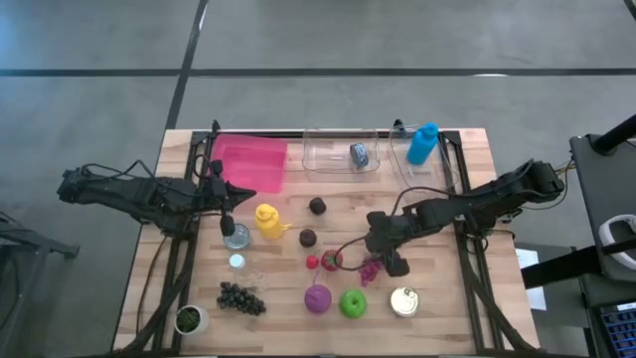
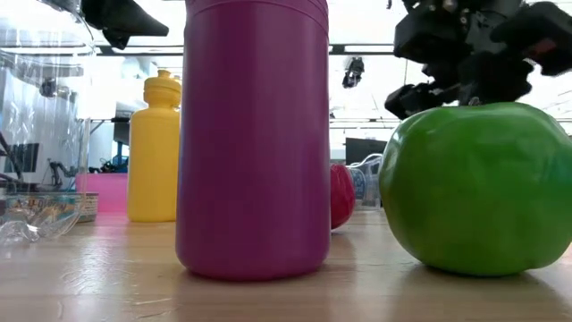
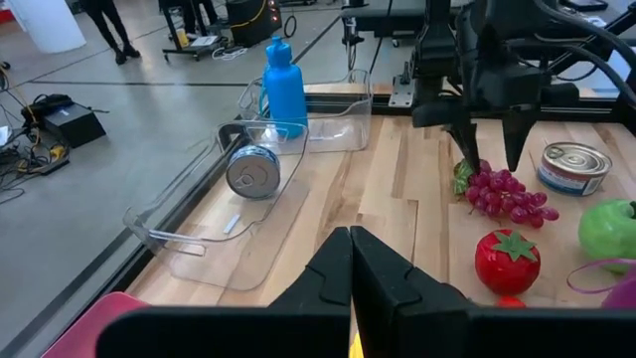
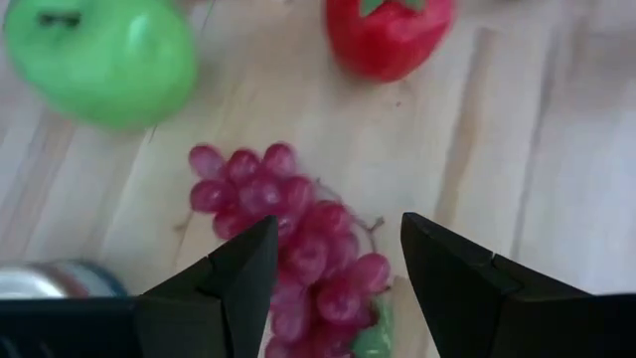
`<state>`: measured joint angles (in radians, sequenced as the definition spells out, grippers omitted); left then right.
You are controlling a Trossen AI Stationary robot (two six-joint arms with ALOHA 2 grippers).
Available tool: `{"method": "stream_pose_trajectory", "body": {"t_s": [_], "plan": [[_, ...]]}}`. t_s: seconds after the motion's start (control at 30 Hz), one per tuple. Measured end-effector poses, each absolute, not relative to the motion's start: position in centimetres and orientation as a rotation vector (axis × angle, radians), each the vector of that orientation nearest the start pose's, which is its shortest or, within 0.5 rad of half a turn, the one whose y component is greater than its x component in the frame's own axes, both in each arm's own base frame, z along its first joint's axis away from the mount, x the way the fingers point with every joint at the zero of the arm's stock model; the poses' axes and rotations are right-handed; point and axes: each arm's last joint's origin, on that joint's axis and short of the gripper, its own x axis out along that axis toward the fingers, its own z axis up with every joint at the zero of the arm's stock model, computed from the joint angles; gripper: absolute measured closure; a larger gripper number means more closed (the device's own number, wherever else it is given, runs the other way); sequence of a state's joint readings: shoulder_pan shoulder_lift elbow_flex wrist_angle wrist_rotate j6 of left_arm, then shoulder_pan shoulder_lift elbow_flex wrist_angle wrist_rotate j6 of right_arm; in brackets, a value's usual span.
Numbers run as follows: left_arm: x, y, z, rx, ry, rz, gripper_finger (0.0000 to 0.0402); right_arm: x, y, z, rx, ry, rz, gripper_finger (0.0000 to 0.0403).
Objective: Pick & Place Food Item
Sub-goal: Put the red grapes into the pink bin
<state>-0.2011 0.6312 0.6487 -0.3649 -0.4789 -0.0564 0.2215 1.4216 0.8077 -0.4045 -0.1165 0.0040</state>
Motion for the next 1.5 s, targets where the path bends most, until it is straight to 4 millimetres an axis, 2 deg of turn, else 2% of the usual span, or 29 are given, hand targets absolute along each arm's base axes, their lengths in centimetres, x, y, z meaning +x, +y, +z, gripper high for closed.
{"method": "stream_pose_trajectory", "body": {"t_s": [0.23,0.57,0.8,1.5], "plan": [[13.8,-1.5,29.2,0.061,0.321,0.284,0.04,25.9,7.1,18.8,-0.064,0.969,0.378,0.0193],[13.8,-1.5,29.2,0.059,0.322,0.284,0.04,25.9,7.1,17.9,-0.084,0.918,0.403,0.0196],[13.9,-1.5,29.1,0.058,0.324,0.285,0.04,25.3,7.0,16.6,-0.09,0.934,0.417,0.0218],[13.9,-1.5,29.1,0.058,0.324,0.285,0.04,25.4,7.1,16.3,-0.092,0.892,0.466,0.0285]]}}
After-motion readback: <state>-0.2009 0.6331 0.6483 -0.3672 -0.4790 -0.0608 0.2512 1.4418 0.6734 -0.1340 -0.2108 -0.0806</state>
